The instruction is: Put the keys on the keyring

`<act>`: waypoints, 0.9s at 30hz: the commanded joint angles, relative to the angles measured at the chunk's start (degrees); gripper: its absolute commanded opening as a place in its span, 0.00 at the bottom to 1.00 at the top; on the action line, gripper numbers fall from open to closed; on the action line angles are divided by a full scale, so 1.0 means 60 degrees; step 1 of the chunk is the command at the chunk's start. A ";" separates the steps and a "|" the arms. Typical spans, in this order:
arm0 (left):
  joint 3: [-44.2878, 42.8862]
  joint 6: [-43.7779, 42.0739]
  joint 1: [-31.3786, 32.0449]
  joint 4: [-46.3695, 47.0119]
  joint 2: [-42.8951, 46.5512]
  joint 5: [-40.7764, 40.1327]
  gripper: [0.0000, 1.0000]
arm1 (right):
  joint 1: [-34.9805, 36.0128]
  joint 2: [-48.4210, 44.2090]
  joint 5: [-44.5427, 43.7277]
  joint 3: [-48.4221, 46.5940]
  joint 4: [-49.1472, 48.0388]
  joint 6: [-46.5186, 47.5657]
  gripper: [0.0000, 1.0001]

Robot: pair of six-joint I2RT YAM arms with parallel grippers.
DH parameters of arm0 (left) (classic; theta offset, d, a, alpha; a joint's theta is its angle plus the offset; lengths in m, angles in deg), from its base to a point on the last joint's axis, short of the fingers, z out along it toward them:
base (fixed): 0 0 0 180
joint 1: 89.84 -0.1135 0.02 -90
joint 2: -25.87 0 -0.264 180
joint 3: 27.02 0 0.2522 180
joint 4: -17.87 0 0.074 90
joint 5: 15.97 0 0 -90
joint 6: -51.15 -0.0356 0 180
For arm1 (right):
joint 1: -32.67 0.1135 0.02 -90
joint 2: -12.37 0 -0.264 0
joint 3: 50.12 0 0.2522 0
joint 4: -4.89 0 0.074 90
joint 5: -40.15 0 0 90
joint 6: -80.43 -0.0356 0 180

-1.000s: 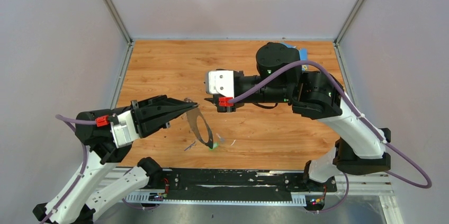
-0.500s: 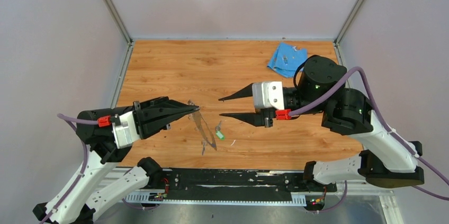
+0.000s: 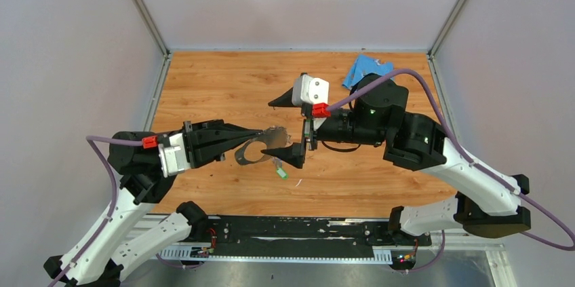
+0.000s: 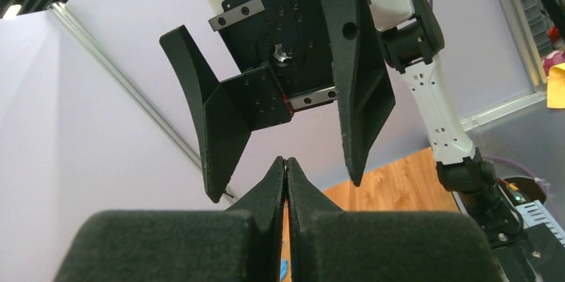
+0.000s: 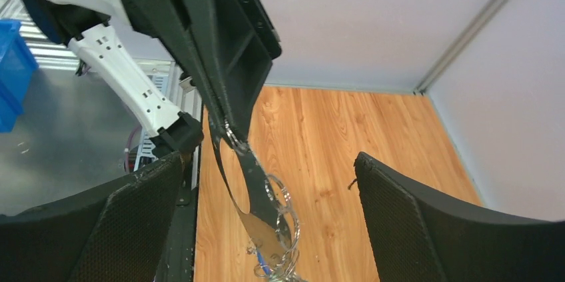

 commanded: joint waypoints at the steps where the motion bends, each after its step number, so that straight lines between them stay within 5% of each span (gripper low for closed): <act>1: -0.0098 -0.0541 -0.0075 -0.0140 -0.0049 -0.0459 0.00 | -0.0105 0.0237 -0.1316 -0.0230 0.0156 -0.1429 1.00; 5: -0.0005 -0.0914 -0.0127 -0.0407 -0.0029 -0.0606 0.00 | -0.0106 0.0336 -0.1274 -0.0033 0.0271 -0.1529 1.00; 9: -0.0084 -0.0439 -0.0212 -0.0428 -0.0084 0.0805 0.00 | -0.0112 0.0053 -0.0546 0.0624 0.0024 -0.0386 0.99; 15: -0.0338 0.0679 -0.0221 -0.0515 -0.0287 0.2484 0.00 | -0.0106 -0.0480 0.1560 0.1037 -0.0152 0.1497 0.73; 21: -0.0679 0.1061 -0.0209 -0.0823 -0.0553 0.3197 0.00 | -0.0107 -0.0451 0.1592 0.1187 0.0145 0.2182 0.97; 27: -0.0038 -0.0151 -0.0228 -0.1177 0.0003 0.0273 0.00 | -0.0178 -0.0570 -0.1240 0.0620 0.0963 0.0117 1.00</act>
